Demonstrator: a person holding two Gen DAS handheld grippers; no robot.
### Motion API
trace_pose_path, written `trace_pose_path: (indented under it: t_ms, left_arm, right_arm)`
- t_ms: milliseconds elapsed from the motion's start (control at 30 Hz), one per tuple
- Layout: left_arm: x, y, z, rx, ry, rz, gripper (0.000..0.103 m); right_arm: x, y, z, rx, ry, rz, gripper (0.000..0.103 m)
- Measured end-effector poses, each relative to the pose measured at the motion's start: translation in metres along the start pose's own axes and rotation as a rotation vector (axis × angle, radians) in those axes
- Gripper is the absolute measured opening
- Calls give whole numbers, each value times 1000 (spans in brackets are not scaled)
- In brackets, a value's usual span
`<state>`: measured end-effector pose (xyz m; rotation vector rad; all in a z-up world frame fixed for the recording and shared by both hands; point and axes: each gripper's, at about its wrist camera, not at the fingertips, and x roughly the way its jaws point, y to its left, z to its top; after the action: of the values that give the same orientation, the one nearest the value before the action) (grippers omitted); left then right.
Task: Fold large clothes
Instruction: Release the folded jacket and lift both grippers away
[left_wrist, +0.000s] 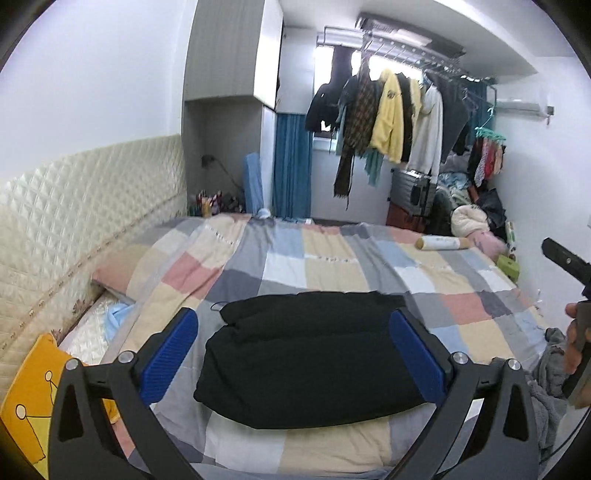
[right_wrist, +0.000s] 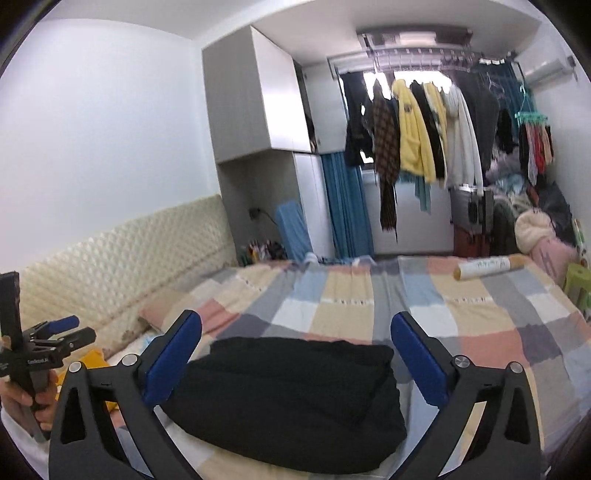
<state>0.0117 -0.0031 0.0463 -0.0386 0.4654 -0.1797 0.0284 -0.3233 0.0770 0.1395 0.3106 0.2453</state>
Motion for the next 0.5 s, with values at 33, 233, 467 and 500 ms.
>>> trace_pose_path:
  t_ms: [33, 233, 467, 500]
  left_arm:
    - [-5, -2, 0, 1, -11, -2, 103]
    - [-26, -14, -10, -15, -52, -26, 103]
    - [-27, -22, -31, -24, -38, -43, 103]
    - [-25, -22, -34, -29, -28, -44, 103]
  right_arm:
    - [-5, 5, -2, -3, -12, 12, 103]
    - [-19, 28, -22, -20, -47, 33, 103]
    - [-29, 45, -55, -13, -42, 24, 103]
    - [-29, 47, -61, -13, -34, 20, 103]
